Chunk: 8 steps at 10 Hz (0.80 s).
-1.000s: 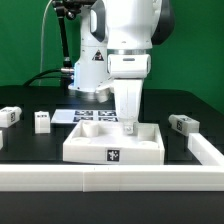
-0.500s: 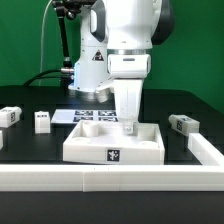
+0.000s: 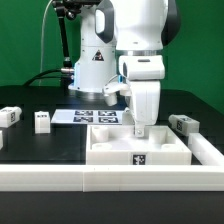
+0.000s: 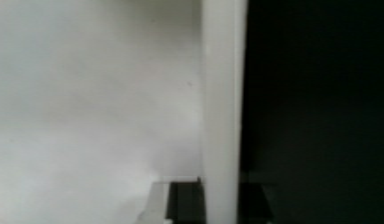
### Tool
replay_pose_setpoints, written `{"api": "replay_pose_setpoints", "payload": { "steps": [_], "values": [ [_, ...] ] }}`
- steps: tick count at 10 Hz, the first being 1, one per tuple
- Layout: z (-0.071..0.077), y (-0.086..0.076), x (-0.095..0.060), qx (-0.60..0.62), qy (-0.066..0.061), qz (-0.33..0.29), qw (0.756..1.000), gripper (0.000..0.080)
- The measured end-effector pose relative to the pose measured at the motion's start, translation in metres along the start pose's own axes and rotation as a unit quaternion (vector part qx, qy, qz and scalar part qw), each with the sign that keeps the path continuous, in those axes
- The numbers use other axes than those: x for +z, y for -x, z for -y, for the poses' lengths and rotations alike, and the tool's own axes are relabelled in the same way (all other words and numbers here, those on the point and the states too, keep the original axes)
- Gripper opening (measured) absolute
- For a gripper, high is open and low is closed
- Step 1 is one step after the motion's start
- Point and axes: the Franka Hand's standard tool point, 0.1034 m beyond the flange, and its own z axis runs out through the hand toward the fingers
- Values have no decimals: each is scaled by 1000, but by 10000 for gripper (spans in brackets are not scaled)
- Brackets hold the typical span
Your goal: Assemble one leg
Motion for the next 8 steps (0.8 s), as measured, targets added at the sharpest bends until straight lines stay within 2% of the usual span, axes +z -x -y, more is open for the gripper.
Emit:
{"api": "replay_pose_setpoints", "payload": {
  "steps": [3, 5, 7, 8],
  "values": [
    [-22, -15, 1, 5, 2, -1, 1000, 59],
    [-22, -23, 2, 4, -7, 2, 1000, 59],
    [-22, -27, 2, 0, -7, 3, 1000, 59],
    [-22, -26, 2, 1, -8, 3, 1000, 112]
  ]
}}
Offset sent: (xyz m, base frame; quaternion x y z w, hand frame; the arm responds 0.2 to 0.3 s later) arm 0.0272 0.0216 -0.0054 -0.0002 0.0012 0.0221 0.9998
